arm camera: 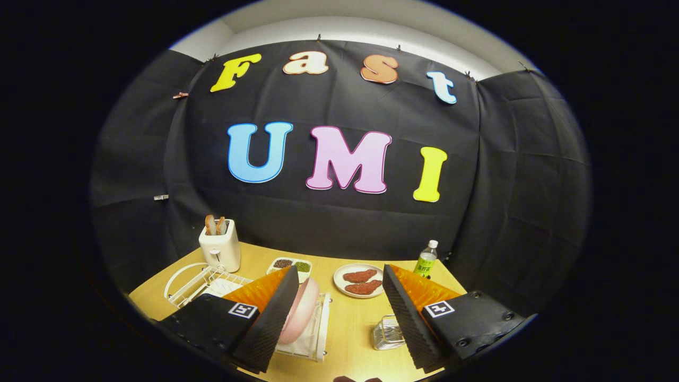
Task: Take the plate from the dish rack, then take the spoon from the basket and place it into the plate.
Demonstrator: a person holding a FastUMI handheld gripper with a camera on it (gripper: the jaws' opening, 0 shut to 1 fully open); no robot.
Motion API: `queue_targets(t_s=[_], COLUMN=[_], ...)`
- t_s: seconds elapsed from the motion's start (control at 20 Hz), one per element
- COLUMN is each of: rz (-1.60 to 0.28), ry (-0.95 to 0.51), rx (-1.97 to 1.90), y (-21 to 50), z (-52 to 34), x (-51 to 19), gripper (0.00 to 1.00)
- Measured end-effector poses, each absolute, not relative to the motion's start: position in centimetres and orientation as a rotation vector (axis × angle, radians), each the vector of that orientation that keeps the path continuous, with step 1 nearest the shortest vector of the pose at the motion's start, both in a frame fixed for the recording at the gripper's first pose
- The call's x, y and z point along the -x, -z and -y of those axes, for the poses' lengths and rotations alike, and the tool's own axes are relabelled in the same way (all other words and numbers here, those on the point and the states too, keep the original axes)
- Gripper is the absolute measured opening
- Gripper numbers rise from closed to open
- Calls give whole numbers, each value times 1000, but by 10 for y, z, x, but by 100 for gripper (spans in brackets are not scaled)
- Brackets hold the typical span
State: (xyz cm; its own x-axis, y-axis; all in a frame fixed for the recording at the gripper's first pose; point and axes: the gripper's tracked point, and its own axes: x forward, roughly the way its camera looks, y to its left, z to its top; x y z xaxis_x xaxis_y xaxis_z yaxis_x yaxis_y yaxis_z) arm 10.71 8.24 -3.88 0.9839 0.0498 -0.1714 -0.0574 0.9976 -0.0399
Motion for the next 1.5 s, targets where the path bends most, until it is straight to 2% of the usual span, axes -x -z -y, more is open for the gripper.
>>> queue_targets(t_s=[0.3, 0.55, 0.75, 0.8, 0.9, 1.1, 1.5], rz=[-329, -568, -640, -661, -702, -728, -631], ry=[-47, -3, -23, -26, -8, 89, 193], rx=[71, -25, -74, -84, -105, -144, -20], y=[98, 168, 192, 197, 206, 205, 176], z=[-109, -113, -129, -132, -135, -135, -148], x=[-152, -157, -159, -159, -157, -160, -163], gripper=[97, 84, 62, 49, 40, 31, 29])
